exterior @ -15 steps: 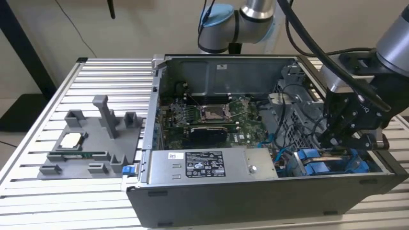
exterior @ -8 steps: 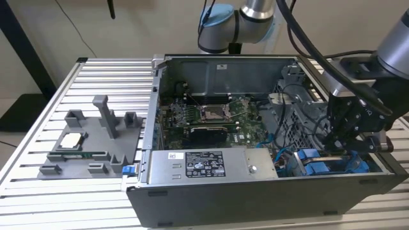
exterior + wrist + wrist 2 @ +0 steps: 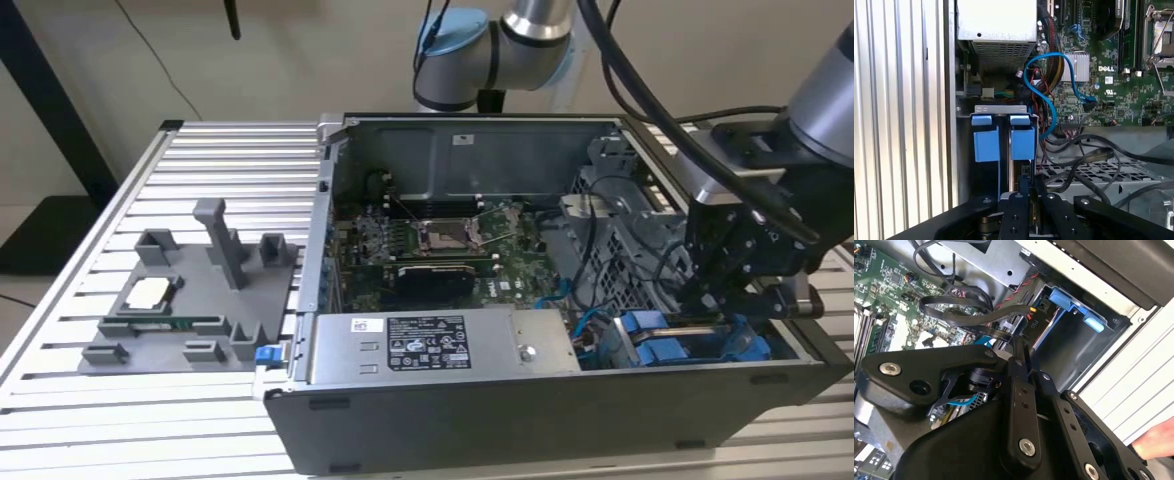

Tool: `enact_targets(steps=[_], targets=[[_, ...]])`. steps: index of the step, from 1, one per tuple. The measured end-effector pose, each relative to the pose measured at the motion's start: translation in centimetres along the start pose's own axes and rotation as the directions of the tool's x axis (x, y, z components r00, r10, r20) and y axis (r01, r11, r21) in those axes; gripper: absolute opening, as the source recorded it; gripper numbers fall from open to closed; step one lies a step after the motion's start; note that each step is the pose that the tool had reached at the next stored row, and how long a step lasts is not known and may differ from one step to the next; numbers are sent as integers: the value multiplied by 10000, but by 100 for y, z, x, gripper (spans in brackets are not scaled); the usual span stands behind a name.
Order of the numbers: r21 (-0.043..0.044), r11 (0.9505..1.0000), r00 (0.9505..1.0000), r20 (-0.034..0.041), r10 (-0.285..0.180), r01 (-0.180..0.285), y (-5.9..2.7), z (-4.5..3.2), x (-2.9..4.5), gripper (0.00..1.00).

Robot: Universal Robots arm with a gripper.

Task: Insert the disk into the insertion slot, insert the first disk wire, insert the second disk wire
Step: 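Insert the second disk wire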

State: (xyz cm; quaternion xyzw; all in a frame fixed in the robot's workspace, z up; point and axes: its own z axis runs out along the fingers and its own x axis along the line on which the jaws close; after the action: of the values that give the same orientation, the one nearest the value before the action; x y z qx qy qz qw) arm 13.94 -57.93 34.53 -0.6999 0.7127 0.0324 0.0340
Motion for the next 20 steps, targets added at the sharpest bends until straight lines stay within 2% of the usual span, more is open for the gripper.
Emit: enact_targets(steps=[7,11,14,15,17,20], targets=[[53,10000,10000,-3,-6,6,0,38,-11,16],[55,10000,10000,-66,-4,5,2,98,-5,16],[56,10000,10000,-38,-5,5,1,122,-4,17],[56,10000,10000,-42,-5,6,0,118,-4,24],[55,10000,10000,-45,-5,5,0,90,-6,24],[55,10000,10000,-45,-5,6,0,1,-15,24]])
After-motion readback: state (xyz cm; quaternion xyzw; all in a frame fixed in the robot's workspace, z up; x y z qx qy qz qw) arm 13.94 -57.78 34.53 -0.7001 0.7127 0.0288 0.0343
